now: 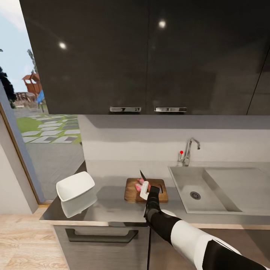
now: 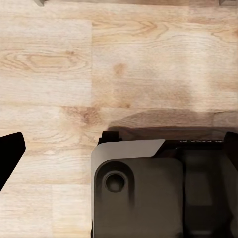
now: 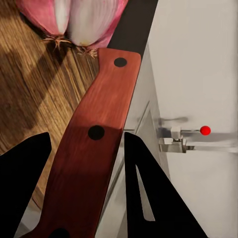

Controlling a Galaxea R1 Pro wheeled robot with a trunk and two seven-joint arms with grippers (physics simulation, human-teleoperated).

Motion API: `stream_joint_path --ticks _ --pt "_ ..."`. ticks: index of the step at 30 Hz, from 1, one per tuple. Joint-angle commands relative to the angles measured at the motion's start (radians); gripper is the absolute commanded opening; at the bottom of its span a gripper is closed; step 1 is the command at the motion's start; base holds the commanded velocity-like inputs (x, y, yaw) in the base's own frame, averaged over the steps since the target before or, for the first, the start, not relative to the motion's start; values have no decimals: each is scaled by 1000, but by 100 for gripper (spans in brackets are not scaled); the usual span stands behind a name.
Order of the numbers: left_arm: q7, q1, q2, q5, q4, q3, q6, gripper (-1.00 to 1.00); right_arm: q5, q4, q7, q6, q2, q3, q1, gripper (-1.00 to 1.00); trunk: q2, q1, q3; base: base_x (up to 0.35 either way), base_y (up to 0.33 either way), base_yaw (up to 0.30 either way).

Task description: In the kitchen, take the Vidalia onion out of the sink, dice it on the chopping board with the paring knife, put the diced onion into the bowl on the countertop, then place both the paring knife and the chopping board into the sink.

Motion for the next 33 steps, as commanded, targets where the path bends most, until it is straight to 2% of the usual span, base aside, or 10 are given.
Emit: stream_joint_path --ticks 1,27,33 --pt "-3 -1 -1 8 4 -7 -6 100 4 0 -1 7 0 6 -1 -100 -1 0 0 0 0 0" --pt "-3 -1 -1 9 4 -7 -6 100 11 -31 -14 20 0 3 -1 -100 -1 0 0 0 0 0" --pt "-3 -1 -1 8 4 -7 -6 100 11 -38 -36 21 0 2 -1 -100 -1 0 0 0 -6 0"
